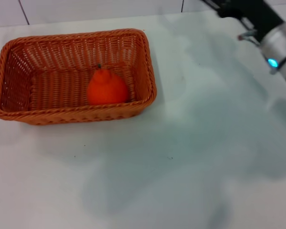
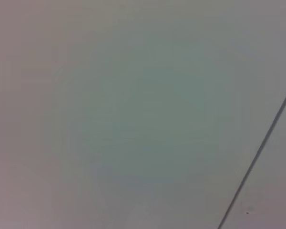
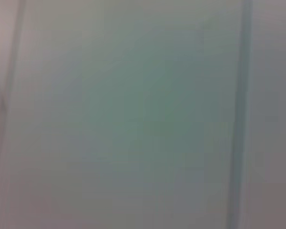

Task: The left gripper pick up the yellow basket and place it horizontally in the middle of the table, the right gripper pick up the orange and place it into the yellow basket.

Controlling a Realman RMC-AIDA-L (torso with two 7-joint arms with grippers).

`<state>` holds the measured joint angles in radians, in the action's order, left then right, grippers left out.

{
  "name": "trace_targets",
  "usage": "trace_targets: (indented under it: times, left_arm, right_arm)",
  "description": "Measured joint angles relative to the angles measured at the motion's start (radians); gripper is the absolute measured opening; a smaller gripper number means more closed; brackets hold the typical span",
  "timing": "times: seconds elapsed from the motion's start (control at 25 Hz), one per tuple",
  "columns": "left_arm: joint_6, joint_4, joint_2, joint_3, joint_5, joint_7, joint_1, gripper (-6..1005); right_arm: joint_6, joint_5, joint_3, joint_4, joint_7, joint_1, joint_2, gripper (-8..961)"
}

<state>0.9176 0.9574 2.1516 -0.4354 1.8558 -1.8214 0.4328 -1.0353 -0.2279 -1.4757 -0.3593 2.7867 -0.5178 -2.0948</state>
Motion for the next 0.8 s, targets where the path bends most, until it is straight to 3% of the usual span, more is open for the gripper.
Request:
trace_targets:
  times: [0.24,0.44,0.8]
  left_arm:
    - [-0.023,-0.015,0.009,-0.002,-0.004,0.094,-0.01,892]
    - [-0.051,-0.033,0.01,0.001,-0.041,0.2,-0.024,892]
    - [-0.078,-0.097,0.012,0.034,-0.238,0.405,-0.062,892]
  right_arm:
    - [-0.078,0.001,0.148,0.018,0.037,0.109,-0.004,940]
    - [-0.127,0.002,0.186,0.051,0.032,0.156,-0.004,940]
    - [-0.164,0.003,0.196,0.137,0.03,0.167,-0.005,940]
